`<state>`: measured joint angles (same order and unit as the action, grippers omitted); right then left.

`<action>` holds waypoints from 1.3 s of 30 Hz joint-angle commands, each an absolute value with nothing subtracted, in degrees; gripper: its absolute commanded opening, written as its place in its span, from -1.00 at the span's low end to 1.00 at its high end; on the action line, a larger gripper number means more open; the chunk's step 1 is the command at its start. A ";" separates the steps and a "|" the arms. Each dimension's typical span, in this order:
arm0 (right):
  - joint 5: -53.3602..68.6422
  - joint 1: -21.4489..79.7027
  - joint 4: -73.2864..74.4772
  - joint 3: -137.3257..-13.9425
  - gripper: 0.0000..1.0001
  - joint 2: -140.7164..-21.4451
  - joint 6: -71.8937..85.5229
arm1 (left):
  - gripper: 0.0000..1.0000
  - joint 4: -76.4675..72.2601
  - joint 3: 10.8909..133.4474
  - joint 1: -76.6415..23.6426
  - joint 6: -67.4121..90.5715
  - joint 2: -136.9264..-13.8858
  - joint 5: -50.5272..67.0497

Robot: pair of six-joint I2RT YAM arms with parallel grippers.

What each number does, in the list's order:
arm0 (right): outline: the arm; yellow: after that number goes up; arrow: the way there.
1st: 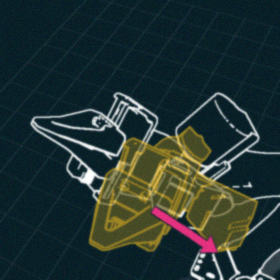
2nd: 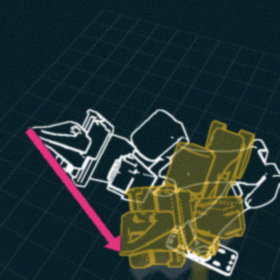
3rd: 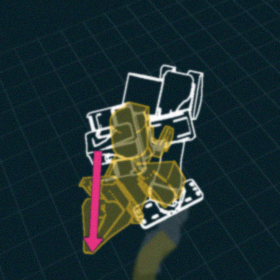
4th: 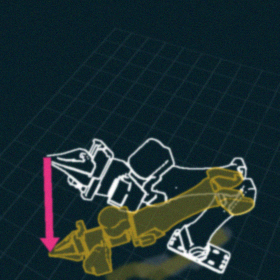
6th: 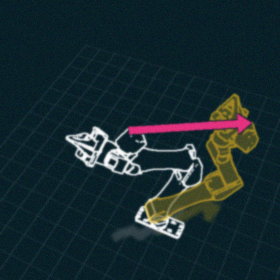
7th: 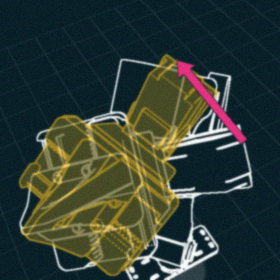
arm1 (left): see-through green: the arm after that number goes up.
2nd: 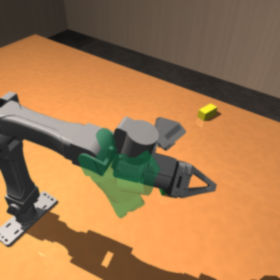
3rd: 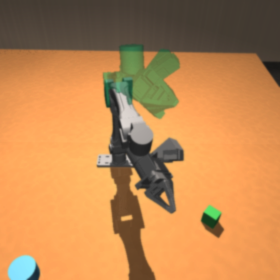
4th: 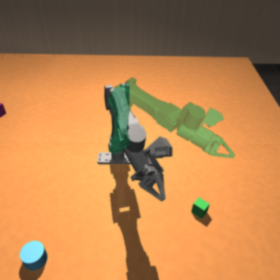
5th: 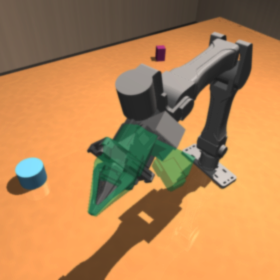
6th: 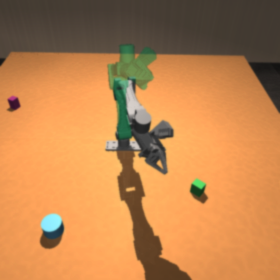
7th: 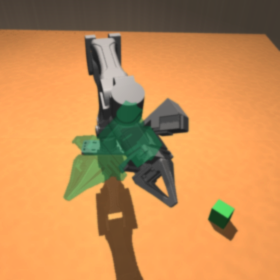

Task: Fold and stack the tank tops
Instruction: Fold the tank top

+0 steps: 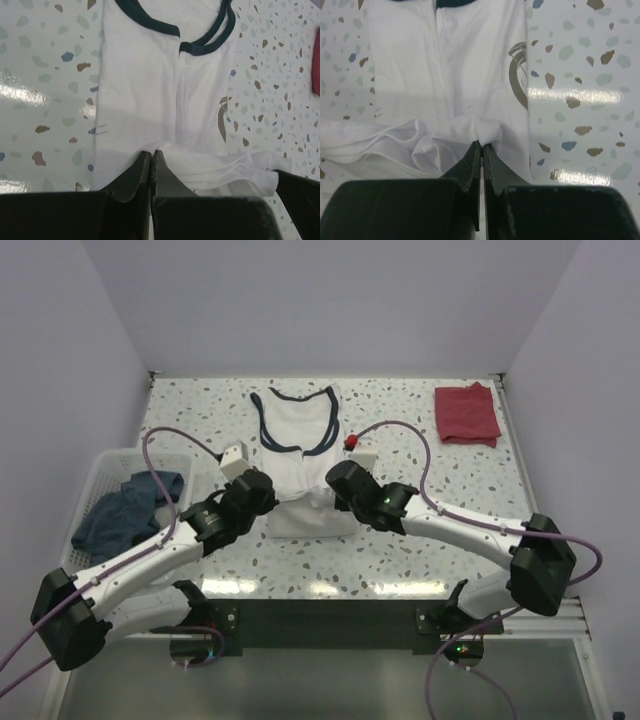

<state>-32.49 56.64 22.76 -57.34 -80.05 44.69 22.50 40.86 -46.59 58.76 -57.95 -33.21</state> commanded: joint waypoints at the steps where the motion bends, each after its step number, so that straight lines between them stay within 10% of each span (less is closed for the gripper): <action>1: -29.45 52.13 16.88 -63.96 -1.00 -84.27 38.59 | -1.00 12.23 45.86 -39.74 49.93 -63.08 -27.88; 11: -16.09 37.54 15.99 -88.04 -0.84 -111.16 31.56 | -1.00 -3.15 58.52 -20.13 41.67 -89.88 -10.65; 14: -13.10 35.17 19.07 -94.39 -0.20 -117.33 31.02 | -0.07 -5.68 62.14 -17.85 40.08 -98.16 -7.48; 18: -13.18 34.19 17.41 -92.90 0.29 -115.58 30.68 | 0.40 -8.96 62.67 -15.38 39.29 -99.32 -3.69; 39: -12.04 34.54 18.89 -98.52 0.15 -123.57 21.71 | 0.05 -1.93 60.12 -15.03 45.26 -99.05 -4.84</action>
<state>-11.81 34.70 17.58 -95.26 -121.64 24.38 -1.15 60.18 -15.03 44.03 -97.84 -6.63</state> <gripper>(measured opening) 0.593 0.530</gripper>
